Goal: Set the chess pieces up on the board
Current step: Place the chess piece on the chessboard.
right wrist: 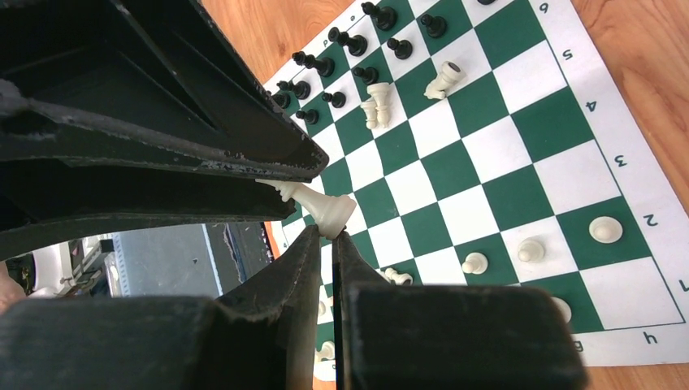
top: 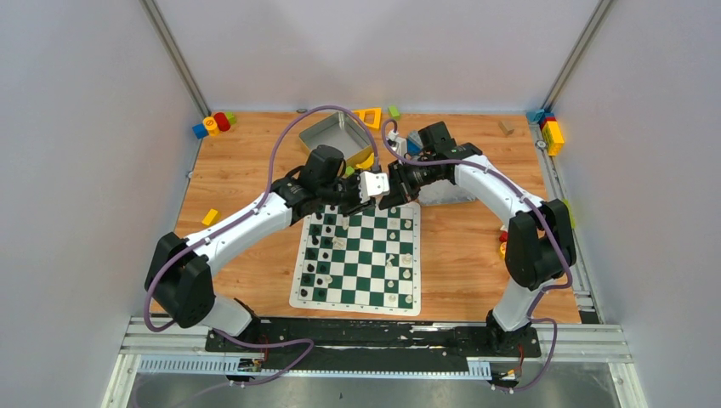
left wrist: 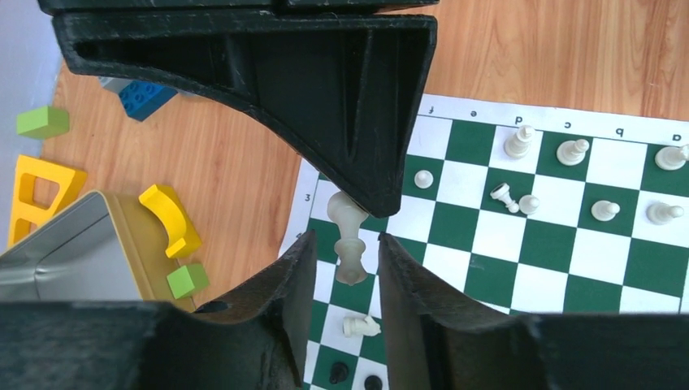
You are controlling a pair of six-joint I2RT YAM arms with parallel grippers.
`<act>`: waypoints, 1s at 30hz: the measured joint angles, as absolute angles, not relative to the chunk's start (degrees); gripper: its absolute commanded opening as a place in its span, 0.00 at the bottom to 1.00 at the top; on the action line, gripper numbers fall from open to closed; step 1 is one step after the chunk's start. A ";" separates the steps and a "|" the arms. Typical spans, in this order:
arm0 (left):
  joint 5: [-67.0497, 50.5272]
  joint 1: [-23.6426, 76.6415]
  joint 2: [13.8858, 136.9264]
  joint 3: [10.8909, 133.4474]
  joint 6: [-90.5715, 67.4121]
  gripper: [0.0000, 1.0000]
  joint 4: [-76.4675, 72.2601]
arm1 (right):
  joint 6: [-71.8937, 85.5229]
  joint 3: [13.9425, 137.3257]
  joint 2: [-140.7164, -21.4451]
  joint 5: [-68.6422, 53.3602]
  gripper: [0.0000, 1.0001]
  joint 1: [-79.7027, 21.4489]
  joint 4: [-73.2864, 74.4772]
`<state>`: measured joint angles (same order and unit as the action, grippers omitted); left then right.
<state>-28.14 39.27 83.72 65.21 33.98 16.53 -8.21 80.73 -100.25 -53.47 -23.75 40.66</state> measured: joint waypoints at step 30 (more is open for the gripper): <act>-28.56 41.34 92.53 79.26 36.86 0.00 33.39 | -9.39 73.03 -95.15 -53.58 0.58 -11.16 41.10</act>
